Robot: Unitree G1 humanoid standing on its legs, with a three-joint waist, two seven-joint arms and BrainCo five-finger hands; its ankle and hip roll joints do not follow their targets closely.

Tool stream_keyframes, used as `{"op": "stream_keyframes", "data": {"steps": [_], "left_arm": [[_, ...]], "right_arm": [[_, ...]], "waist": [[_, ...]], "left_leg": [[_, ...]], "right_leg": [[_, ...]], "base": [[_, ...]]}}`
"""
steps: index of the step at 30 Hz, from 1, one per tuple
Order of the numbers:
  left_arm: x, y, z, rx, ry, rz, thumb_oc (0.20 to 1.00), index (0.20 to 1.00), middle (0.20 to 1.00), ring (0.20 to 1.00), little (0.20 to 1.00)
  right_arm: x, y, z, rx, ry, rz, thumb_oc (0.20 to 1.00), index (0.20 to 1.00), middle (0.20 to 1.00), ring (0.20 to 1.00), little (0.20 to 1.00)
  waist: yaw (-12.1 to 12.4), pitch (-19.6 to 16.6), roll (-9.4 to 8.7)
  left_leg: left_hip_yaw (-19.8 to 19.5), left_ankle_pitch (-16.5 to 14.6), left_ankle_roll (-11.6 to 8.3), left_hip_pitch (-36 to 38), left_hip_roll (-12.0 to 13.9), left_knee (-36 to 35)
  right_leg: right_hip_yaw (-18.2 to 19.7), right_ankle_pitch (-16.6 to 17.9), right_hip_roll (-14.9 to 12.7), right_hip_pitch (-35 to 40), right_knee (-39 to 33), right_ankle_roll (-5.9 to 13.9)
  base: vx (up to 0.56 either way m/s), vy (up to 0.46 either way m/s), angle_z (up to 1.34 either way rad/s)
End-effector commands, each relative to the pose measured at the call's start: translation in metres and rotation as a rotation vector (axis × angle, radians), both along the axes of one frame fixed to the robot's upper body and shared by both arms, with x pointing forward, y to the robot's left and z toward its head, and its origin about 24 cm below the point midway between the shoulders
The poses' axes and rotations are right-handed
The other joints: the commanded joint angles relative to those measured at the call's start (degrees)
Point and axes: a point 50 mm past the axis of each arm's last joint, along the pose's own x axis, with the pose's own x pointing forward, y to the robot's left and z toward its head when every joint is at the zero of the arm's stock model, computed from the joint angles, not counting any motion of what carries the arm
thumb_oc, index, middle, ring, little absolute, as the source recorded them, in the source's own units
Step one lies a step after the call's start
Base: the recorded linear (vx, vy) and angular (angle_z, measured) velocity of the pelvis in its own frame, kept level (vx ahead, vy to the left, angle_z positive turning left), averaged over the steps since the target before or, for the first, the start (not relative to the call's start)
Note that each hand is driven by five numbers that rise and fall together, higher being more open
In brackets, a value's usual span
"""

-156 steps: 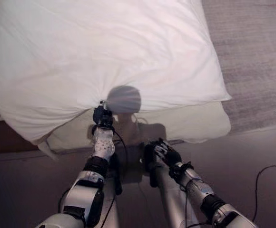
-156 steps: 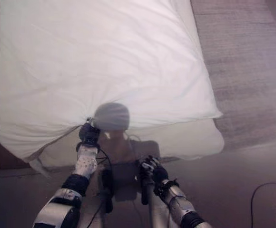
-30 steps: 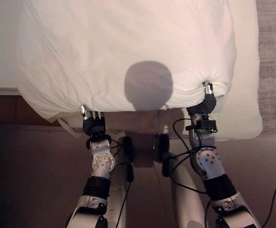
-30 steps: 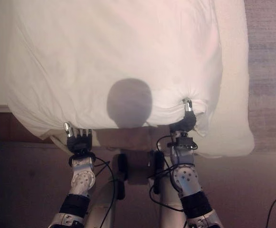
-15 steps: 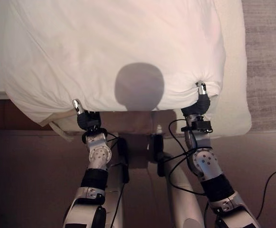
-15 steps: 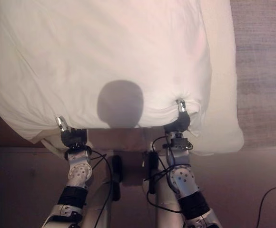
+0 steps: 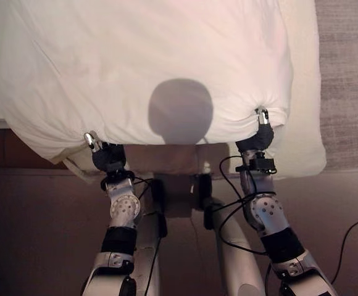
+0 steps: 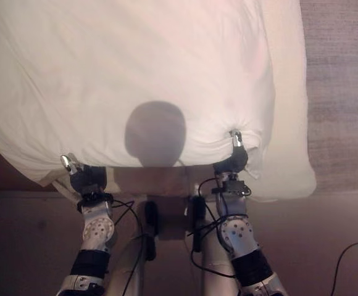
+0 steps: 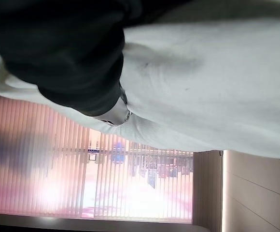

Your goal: Make the bed

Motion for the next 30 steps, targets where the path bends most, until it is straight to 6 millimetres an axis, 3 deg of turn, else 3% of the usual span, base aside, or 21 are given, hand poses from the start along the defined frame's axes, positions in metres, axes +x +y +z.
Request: {"op": "stream_keyframes", "data": {"steps": [1, 12, 20, 22, 23, 24, 30], "left_arm": [[-0.005, 0.004, 0.023, 0.155, -0.146, -0.007, 1.0, 1.0, 1.0, 1.0, 1.0], [0.015, 0.029, 0.032, 0.286, 0.045, 0.078, 1.0, 1.0, 1.0, 1.0, 1.0], [0.029, 0.027, 0.037, 0.372, 0.175, 0.069, 1.0, 1.0, 1.0, 1.0, 1.0], [0.03, 0.027, 0.037, 0.388, 0.195, 0.071, 0.74, 0.74, 0.74, 0.74, 0.74], [0.031, 0.028, 0.034, 0.39, 0.222, 0.074, 0.504, 0.504, 0.504, 0.504, 0.504], [0.033, 0.027, 0.034, 0.383, 0.258, 0.08, 0.2, 0.2, 0.2, 0.2, 0.2], [0.03, 0.027, 0.032, 0.274, 0.286, 0.127, 0.2, 0.2, 0.2, 0.2, 0.2]], "right_arm": [[-0.03, -0.026, 0.016, 0.065, -0.222, -0.109, 0.2, 0.2, 0.2, 0.2, 0.2], [-0.022, -0.024, 0.015, 0.029, -0.171, -0.083, 0.2, 0.2, 0.2, 0.2, 0.2], [-0.02, -0.024, 0.013, -0.003, -0.115, -0.074, 0.2, 0.2, 0.2, 0.2, 0.2], [-0.02, -0.024, 0.012, -0.007, -0.105, -0.075, 0.2, 0.2, 0.2, 0.2, 0.2], [-0.019, -0.025, 0.01, -0.017, -0.091, -0.075, 0.2, 0.2, 0.2, 0.2, 0.2], [-0.018, -0.026, 0.009, -0.025, -0.073, -0.078, 0.2, 0.2, 0.2, 0.2, 0.2], [-0.016, -0.029, 0.001, -0.039, -0.012, -0.096, 0.2, 0.2, 0.2, 0.2, 0.2]], "waist": [[-0.5, -7.92, 0.67], [-1.5, -7.51, 1.94], [-2.42, -7.61, 2.72], [-2.47, -7.55, 2.84], [-2.49, -7.52, 3.0], [-2.63, -7.26, 3.39], [-2.6, -6.63, 3.9]], "left_leg": [[-2.43, 0.42, -2.74, -2.85, 1.83, 0.38], [-1.34, 0.28, -2.88, -1.48, 2.17, 0.38], [-0.73, 1.02, -3.04, -1.55, 2.39, 0.17], [-0.74, 1.04, -3.05, -1.47, 2.36, 0.17], [-0.67, 1.07, -3.01, -1.34, 2.34, 0.15], [-0.57, 1.12, -3.04, -1.06, 2.27, 0.06], [-0.51, 1.84, -3.36, 0.59, 2.27, -1.07]], "right_leg": [[0.88, 2.39, -2.49, -0.5, -2.44, 4.42], [1.75, 2.57, -2.38, 0.38, -2.66, 4.56], [1.93, 3.32, -2.51, 0.49, -3.33, 4.62], [1.99, 3.34, -2.49, 0.58, -3.35, 4.61], [2.05, 3.33, -2.42, 0.63, -3.25, 4.6], [2.33, 3.36, -2.34, 0.82, -3.36, 4.61], [2.66, 3.04, -2.13, 1.99, -3.32, 4.54]], "base": [[0.0, 0.0, 0.0], [0.0, 0.0, 0.0], [0.0, 0.002, -0.03], [0.0, 0.0, 0.0], [0.0, 0.0, 0.0], [0.0, 0.0, 0.0], [0.0, -0.02, -0.02]]}}
